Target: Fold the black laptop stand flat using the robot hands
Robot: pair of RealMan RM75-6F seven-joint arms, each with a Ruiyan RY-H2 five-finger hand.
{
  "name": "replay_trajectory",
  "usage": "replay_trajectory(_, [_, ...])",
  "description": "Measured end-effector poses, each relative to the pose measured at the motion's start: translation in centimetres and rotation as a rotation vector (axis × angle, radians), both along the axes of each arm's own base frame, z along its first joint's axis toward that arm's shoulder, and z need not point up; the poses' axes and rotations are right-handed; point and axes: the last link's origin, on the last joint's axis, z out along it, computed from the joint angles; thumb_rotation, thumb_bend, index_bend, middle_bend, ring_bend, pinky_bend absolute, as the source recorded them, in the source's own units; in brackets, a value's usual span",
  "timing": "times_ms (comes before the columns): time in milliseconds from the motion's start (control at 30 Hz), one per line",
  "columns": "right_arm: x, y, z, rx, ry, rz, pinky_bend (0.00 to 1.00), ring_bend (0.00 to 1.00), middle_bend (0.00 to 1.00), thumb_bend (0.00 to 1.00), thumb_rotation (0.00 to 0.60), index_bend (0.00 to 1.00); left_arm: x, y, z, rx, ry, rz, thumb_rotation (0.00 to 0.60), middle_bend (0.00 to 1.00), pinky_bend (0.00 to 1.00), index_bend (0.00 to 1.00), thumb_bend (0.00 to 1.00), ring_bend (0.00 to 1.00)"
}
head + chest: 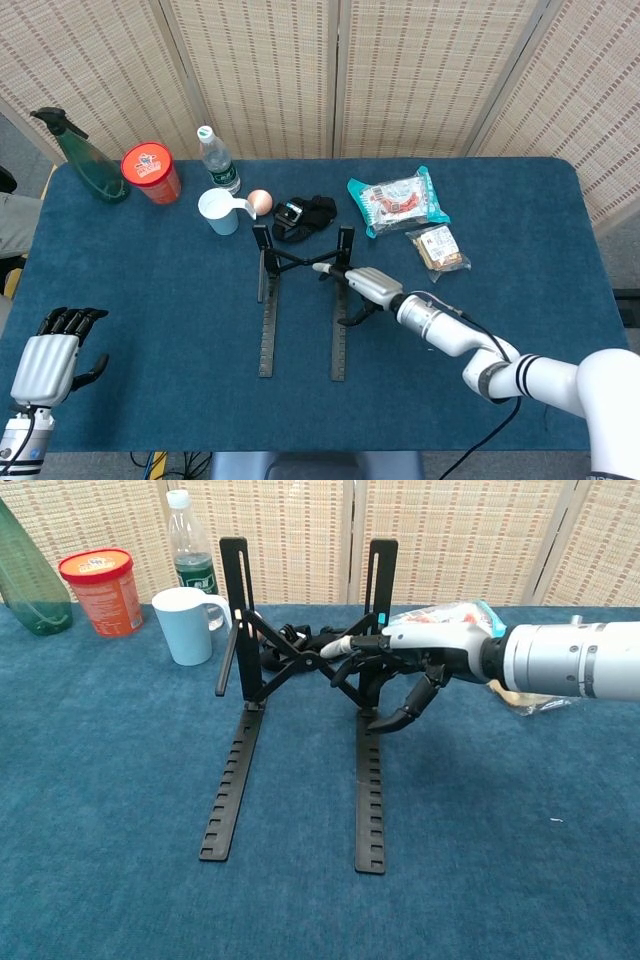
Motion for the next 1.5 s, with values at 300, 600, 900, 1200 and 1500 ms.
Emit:
replay_trajectory(300, [-0.1, -0.5, -0.3, -0.004, 0.006, -0.017, 0.2, 0.06, 0.21, 0.16, 0.6, 0.04, 0.0, 0.1, -0.1, -0.002, -0.001, -0.001, 0.6, 0.23, 0.12, 0.22, 0.26, 0.19])
replay_trajectory(600, [0.5, 0.8, 0.5, 0.027, -0.023, 0.024, 0.2, 0.06, 0.21, 0.16, 0.6, 0.04, -0.1, 0.0, 0.1, 0.004, 0.002, 0.005, 0.6, 0.23, 0.12, 0.22, 0.26, 0.19])
replay_trajectory(900, [3.3, 3.3, 2.8, 0.059, -0.131, 0.152, 0.19, 0.06, 0.21, 0.16, 0.6, 0.04, 0.2, 0.0, 0.1, 0.003, 0.005, -0.003, 0.6, 0.23, 0.12, 0.22, 0.26, 0.19])
replay_trajectory(1200, [7.2, 3.0, 3.1, 0.032, -0.202, 0.246, 0.01, 0.01, 0.15, 0.12, 0.6, 0.0, 0.4, -0.3, 0.2, 0.006, 0.007, -0.001, 0.6, 0.23, 0.12, 0.22, 0.26, 0.19])
replay_trajectory(1500, [11.6, 2.3, 0.3, 0.068, -0.206, 0.282, 0.0, 0.0, 0.12, 0.05, 0.6, 0.0, 0.3, -0.7, 0.4, 0.013, 0.006, 0.007, 0.6, 0.23, 0.12, 0.22, 0.26, 0.19])
